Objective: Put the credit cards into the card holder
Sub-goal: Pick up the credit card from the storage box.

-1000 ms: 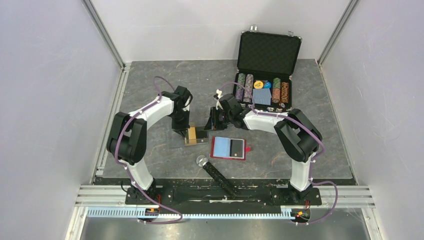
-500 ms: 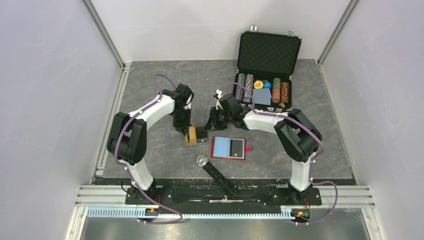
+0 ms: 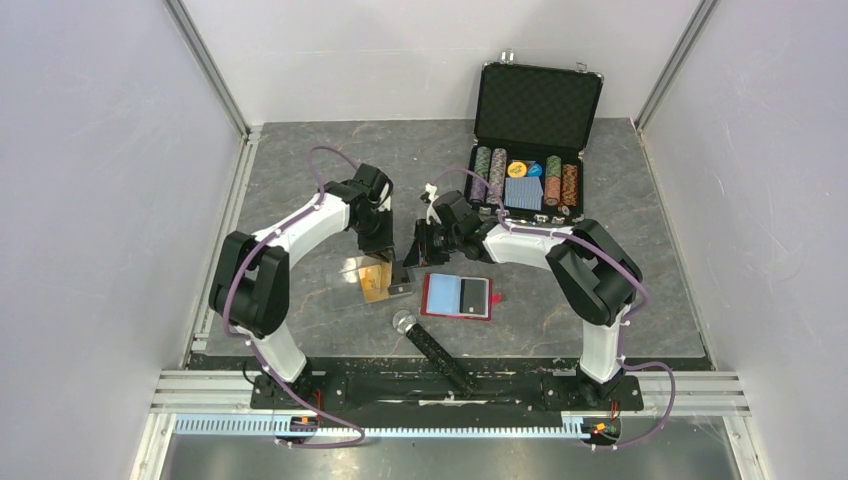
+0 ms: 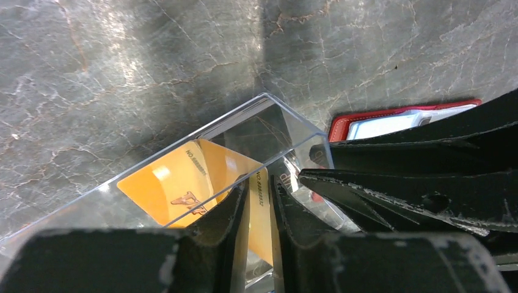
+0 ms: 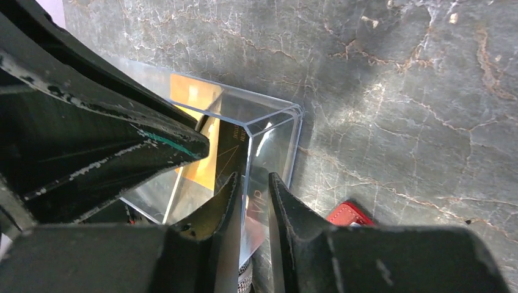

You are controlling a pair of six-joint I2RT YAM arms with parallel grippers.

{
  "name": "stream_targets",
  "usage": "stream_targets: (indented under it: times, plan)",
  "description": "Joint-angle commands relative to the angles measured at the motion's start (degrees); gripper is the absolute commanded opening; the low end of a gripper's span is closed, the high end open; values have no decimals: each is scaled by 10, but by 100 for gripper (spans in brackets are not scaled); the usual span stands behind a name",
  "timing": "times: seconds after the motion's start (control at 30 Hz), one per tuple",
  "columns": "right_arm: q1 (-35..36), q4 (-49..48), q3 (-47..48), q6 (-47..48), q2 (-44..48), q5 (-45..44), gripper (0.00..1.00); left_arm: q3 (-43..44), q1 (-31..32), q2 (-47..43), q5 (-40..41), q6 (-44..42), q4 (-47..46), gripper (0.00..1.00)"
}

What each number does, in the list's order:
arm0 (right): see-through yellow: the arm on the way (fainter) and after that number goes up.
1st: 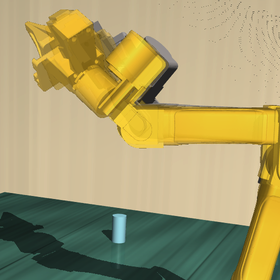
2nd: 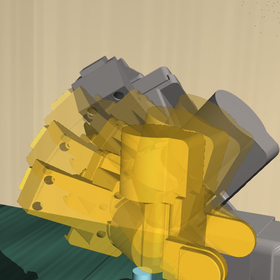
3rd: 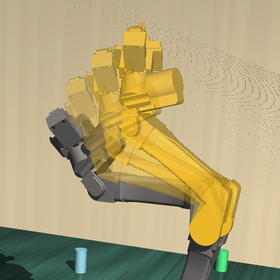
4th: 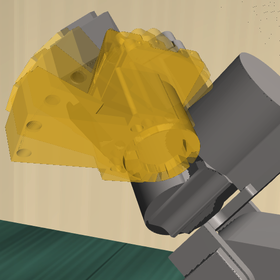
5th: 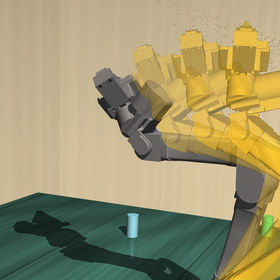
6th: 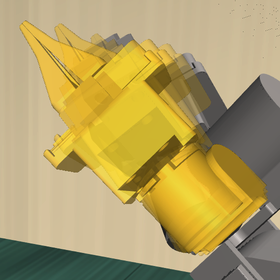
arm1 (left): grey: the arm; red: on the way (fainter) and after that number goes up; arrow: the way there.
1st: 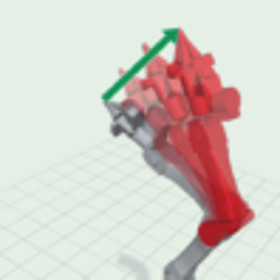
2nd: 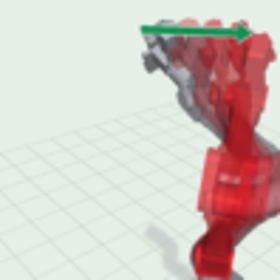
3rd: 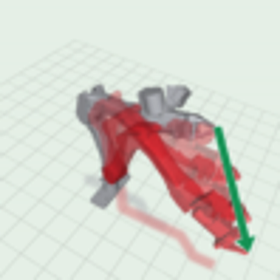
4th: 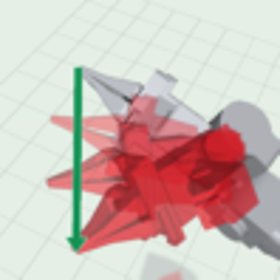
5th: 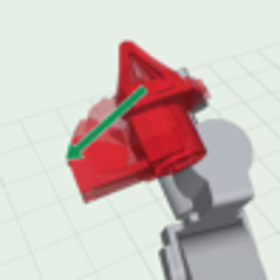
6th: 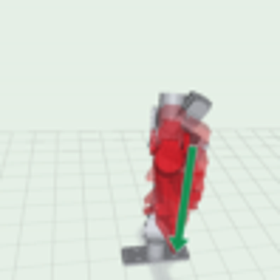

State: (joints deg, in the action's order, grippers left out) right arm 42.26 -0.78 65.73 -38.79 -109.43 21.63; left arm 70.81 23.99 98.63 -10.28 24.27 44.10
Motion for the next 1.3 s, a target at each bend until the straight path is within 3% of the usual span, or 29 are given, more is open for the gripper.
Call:
stream_targets:
  times: [0.0, 0.17, 0.43, 0.63, 1.03, 1.27]
  plan:
    - [9, -21, -2, 2, 29, 55, 19, -11, -1, 10, 5, 24, -45, 24]
    - [9, -21, -2, 2, 29, 55, 19, -21, -1, 19, 5, 21, -44, 25]
    - [9, -20, 1, 2, 31, 54, 19, -19, 0, 1, 4, 13, -42, 2]
    - [9, -20, 1, 3, 39, 53, 22, -15, -1, -24, 9, 14, -36, 2]
    - [9, -18, -5, 8, 65, 42, 64, -46, -1, -71, 43, 5, -14, 2]
    - [9, -11, -26, 20, 110, 16, 87, -63, -2, -147, 57, 13, -16, 2]
